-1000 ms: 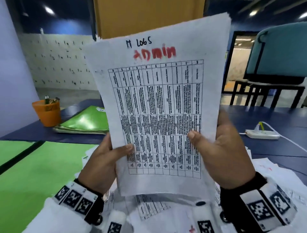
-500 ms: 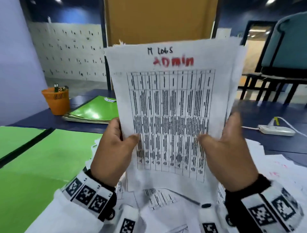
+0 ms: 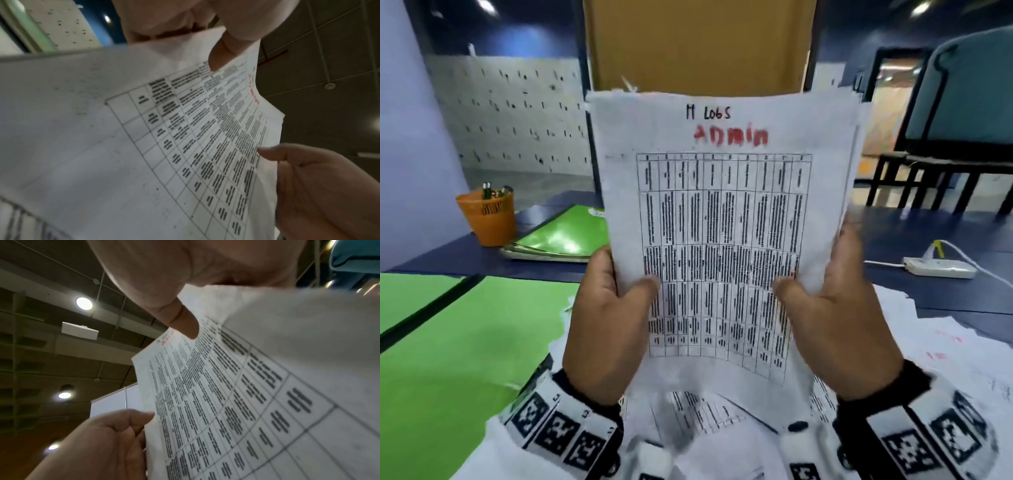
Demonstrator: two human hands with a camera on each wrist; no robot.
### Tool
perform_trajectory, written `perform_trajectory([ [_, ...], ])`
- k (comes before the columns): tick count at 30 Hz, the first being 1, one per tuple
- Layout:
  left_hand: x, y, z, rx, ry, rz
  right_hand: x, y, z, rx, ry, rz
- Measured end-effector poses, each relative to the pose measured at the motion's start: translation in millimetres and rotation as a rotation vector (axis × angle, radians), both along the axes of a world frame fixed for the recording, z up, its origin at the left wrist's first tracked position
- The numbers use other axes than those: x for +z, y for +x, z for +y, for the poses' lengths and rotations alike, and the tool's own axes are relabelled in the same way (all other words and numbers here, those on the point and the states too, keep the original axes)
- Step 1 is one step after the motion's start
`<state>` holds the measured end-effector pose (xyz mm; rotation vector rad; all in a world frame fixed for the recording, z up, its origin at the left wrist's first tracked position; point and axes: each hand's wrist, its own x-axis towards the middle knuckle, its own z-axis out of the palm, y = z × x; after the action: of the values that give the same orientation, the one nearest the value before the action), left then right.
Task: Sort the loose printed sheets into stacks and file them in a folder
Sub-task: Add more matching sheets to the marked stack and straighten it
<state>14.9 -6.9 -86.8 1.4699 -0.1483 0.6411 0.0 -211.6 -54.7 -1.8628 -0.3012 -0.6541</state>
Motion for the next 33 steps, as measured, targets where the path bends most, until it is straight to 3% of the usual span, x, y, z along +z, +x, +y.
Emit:
perform_trajectory([
  [7, -9, 13, 7, -0.155, -0.155, 0.205, -1, 1, -14, -0.075, 0.061, 0.19],
  [11, -13, 18, 13, -0.191, -0.256, 0.218, -9, 6, -21, -0.086, 0.114, 0.328],
  [17, -22, 19, 6, -0.255, -0.13, 0.343, -21, 3, -9, 0.002, 0.003, 0.33],
  [25, -16, 14, 4, -0.214, -0.117, 0.273, -13, -5, -7, -0.065, -0.035, 0.123],
  [33, -40, 26, 5, -0.26, 0.022, 0.506, -27, 8, -12, -0.116, -0.131, 0.389],
])
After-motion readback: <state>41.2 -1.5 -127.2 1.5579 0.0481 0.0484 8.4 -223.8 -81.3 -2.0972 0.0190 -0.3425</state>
